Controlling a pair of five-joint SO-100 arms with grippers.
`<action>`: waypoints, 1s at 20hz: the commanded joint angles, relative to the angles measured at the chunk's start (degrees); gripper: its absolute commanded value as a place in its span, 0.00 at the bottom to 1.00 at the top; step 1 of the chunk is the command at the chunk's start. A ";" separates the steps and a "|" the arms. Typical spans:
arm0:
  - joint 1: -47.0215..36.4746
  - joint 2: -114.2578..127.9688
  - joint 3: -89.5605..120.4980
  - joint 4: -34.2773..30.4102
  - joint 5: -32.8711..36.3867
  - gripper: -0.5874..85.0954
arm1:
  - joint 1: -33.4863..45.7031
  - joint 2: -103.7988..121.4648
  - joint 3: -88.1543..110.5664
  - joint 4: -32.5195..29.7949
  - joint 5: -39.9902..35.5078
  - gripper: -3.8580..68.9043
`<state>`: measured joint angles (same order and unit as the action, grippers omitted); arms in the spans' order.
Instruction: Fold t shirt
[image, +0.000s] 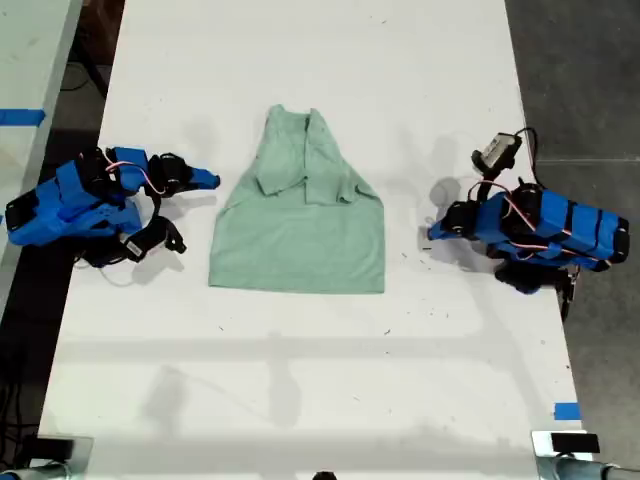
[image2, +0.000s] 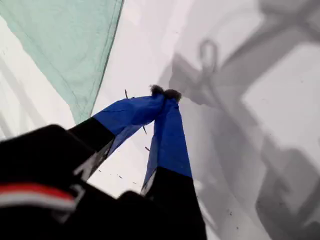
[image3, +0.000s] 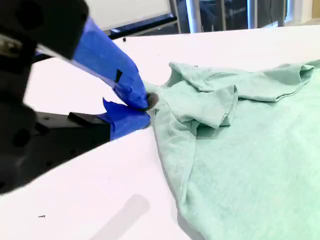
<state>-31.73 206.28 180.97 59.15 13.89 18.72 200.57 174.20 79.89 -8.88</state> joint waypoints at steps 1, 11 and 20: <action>0.35 0.35 0.00 -0.18 -1.49 0.01 | -0.18 0.62 2.20 -0.53 0.53 0.02; 0.18 0.35 0.00 -0.35 -1.49 0.01 | 0.00 0.62 2.20 -0.53 0.53 0.02; -0.09 0.35 0.09 -0.44 -1.23 0.01 | 1.49 0.62 2.46 -0.79 1.05 0.02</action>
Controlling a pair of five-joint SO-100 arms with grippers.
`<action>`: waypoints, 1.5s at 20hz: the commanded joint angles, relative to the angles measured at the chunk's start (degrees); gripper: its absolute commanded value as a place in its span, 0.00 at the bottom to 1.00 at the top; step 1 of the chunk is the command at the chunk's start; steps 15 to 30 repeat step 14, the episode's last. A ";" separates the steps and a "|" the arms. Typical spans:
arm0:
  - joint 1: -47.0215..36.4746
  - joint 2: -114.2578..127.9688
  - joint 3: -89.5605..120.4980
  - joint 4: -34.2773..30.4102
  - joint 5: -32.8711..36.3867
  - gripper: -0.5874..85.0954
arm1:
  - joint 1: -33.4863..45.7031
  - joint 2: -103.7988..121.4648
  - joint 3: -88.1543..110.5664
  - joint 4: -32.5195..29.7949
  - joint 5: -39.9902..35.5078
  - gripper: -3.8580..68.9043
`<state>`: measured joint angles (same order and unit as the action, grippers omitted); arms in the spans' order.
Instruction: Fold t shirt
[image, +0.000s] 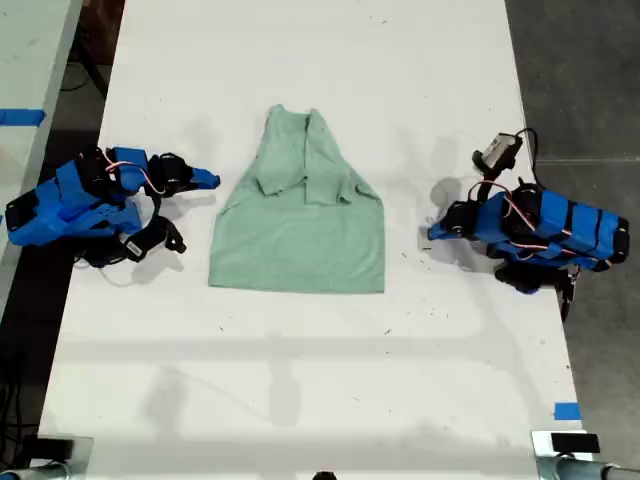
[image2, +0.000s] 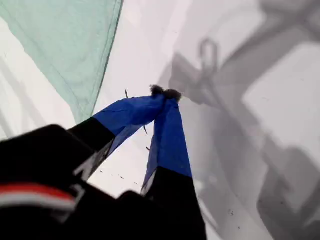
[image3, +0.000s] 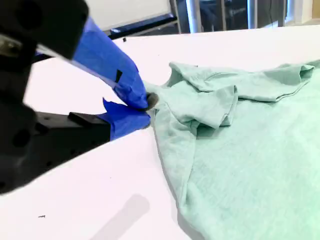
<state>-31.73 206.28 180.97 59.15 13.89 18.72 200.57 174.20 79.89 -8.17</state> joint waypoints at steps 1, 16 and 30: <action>0.18 0.35 0.26 -0.53 -1.49 0.01 | 1.67 0.62 2.46 -0.79 0.44 0.02; 1.05 0.35 0.70 1.05 -5.45 0.01 | 1.58 0.62 2.99 -3.34 1.41 0.08; 1.05 0.35 0.70 1.05 -5.45 0.01 | 1.58 0.62 2.99 -3.34 1.41 0.08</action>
